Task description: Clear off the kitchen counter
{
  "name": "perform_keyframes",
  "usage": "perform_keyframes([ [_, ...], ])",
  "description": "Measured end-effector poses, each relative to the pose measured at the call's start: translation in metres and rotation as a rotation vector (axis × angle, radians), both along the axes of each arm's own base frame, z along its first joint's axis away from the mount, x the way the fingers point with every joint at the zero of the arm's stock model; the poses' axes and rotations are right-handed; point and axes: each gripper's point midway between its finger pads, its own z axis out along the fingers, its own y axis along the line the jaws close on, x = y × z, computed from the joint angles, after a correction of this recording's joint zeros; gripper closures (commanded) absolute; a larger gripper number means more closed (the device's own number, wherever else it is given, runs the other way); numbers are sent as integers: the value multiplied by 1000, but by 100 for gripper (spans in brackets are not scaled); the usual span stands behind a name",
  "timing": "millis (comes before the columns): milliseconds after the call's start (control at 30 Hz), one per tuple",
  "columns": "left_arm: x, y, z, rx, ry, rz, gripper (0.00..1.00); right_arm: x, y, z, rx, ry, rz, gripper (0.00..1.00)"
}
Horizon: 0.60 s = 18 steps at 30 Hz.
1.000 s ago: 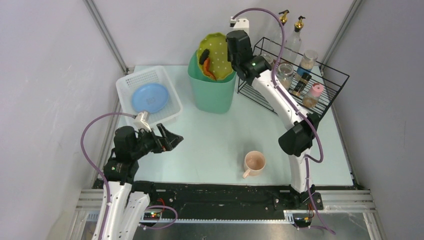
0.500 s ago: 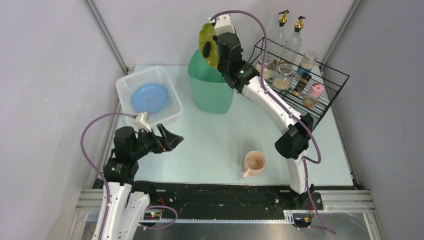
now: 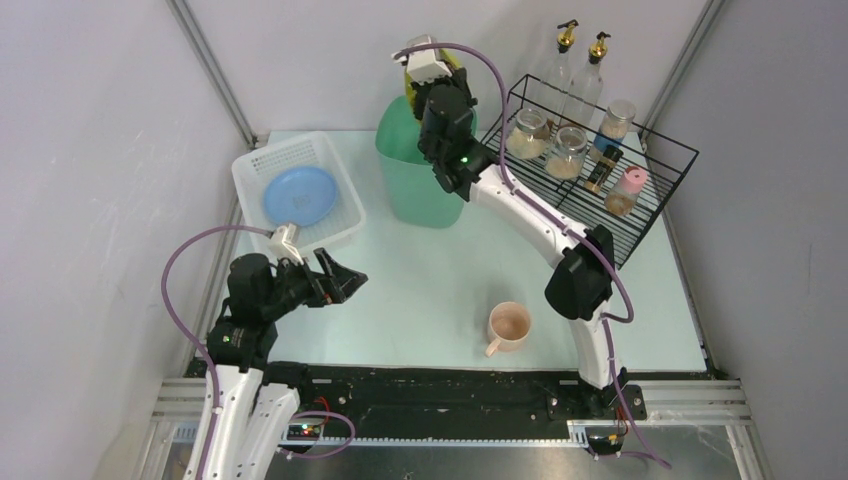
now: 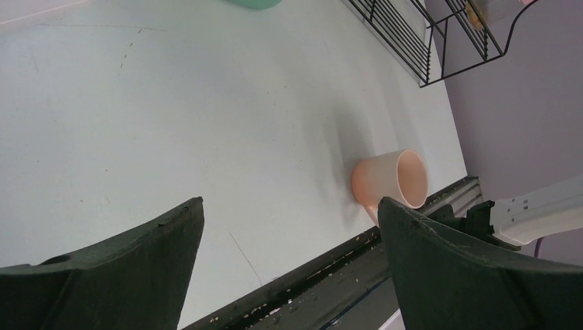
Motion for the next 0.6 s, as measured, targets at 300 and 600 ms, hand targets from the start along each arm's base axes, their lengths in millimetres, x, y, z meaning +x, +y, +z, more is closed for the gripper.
perform_keyframes([
  [300, 0, 0, 0, 0, 0, -2, 0, -4, -1, 2, -96, -43, -39, 100],
  [600, -2, -2, 1, -1, -6, -9, 0, -11, 11, -3, -185, -77, -32, 100],
])
